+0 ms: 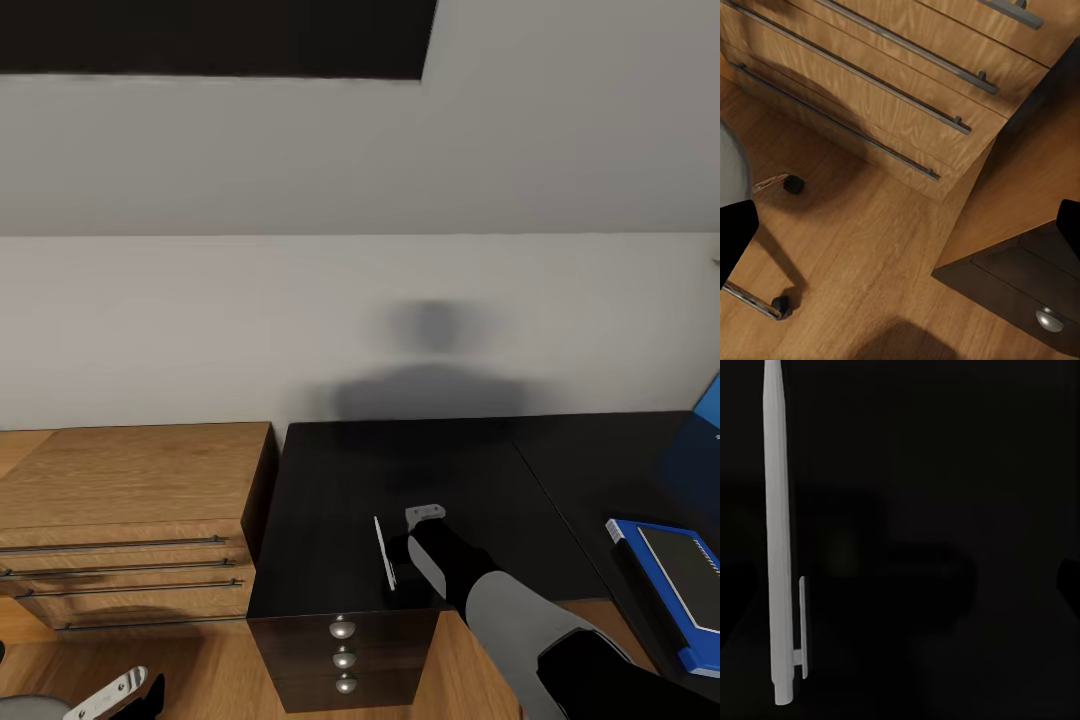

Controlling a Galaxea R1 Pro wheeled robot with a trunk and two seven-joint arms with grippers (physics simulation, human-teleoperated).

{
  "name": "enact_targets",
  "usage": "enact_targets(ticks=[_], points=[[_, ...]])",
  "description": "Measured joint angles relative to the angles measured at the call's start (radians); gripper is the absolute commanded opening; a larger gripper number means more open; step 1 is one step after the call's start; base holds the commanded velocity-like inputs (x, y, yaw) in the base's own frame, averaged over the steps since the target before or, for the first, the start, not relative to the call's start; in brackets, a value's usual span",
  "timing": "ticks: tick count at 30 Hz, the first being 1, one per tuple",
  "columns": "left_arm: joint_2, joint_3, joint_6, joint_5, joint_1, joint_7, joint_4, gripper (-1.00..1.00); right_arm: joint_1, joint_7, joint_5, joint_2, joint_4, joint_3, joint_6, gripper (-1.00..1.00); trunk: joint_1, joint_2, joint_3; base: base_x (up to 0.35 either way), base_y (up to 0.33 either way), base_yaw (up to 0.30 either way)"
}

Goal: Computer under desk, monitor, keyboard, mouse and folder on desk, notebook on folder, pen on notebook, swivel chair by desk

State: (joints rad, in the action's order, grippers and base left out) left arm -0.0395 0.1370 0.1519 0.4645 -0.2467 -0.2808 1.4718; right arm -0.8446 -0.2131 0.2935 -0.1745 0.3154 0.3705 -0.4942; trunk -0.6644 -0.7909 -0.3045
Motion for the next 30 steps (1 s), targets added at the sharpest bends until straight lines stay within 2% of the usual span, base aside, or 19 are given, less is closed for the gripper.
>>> enact_targets(ticks=[20, 30], points=[[-0.001, 0.0, 0.0, 0.0, 0.0, -0.001, 0.0, 1.0, 0.0, -0.001, -0.002, 0.0, -0.022, 0.002, 0.004, 1.0, 0.0, 0.0, 0.0, 0.0, 0.0, 0.001], [-0.001, 0.0, 0.0, 0.0, 0.0, -0.001, 0.0, 1.0, 0.0, -0.002, 0.0, 0.0, -0.022, 0.003, 0.004, 1.0, 0.0, 0.0, 0.0, 0.0, 0.0, 0.201]])
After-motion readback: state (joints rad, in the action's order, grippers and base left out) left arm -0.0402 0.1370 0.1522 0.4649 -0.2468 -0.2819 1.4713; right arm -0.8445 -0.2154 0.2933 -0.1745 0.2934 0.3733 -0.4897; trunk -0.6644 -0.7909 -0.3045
